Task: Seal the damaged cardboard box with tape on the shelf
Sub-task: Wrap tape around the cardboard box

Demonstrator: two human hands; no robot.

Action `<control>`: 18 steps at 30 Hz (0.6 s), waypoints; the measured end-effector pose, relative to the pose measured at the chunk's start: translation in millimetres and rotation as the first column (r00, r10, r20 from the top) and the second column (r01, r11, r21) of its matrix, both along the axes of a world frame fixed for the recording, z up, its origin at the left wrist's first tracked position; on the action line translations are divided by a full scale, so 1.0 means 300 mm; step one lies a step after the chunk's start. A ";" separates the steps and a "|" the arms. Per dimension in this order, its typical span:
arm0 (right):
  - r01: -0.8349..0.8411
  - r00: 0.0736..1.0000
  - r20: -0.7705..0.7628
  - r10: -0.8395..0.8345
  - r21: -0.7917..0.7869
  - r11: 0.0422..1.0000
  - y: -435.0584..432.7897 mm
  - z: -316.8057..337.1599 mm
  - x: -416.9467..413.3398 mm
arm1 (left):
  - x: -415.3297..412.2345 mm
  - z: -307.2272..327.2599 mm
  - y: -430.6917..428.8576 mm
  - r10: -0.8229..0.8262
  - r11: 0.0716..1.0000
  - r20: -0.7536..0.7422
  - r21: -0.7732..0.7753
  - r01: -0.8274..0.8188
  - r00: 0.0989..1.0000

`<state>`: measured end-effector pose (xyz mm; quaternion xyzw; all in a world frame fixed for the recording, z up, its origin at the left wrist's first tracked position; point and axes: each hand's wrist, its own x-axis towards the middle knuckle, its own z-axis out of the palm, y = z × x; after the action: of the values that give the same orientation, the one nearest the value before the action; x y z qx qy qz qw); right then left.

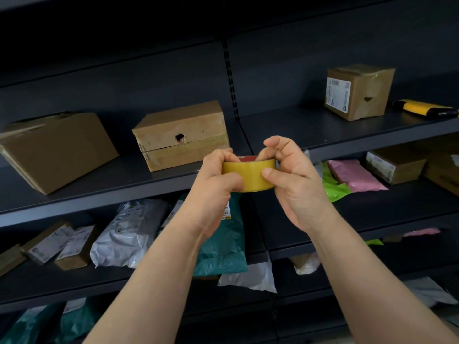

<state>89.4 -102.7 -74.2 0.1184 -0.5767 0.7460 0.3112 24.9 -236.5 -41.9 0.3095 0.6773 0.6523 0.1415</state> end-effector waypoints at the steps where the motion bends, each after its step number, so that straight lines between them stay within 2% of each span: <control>1: -0.002 1.000 0.003 0.002 0.011 1.000 0.000 -0.002 0.000 | 0.000 -0.002 -0.002 0.015 1.000 -0.013 -0.004 -0.015 1.000; 5: 0.005 1.000 0.028 -0.006 0.066 0.998 -0.012 -0.022 -0.005 | -0.003 0.002 -0.008 0.061 0.998 -0.036 0.008 -0.060 0.998; 9: 0.018 1.000 0.022 -0.021 0.112 0.993 -0.001 0.000 -0.002 | -0.010 -0.022 -0.016 0.104 0.988 -0.120 -0.103 -0.116 0.987; 12: 0.001 0.999 0.041 -0.005 0.093 0.996 0.026 0.015 0.002 | -0.034 -0.016 -0.041 0.001 0.984 -0.111 -0.176 -0.020 0.994; 15: -0.009 0.997 0.072 0.005 0.057 0.998 0.046 0.013 0.005 | -0.042 0.018 -0.069 -0.147 0.941 -0.135 -0.325 0.096 0.980; 17: 0.138 0.983 0.087 -0.161 0.230 0.963 0.046 0.005 0.007 | -0.036 0.018 -0.070 -0.152 0.913 -0.162 -0.400 0.076 0.975; 18: 0.269 0.949 0.052 -0.310 0.375 0.887 0.044 -0.002 0.008 | -0.031 0.011 -0.065 -0.138 0.904 -0.194 -0.426 0.043 0.971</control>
<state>91.9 -89.4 -74.7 0.0448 -0.7320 0.5770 0.3595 15.5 -256.1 -38.5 0.3730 0.7977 0.4462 0.1593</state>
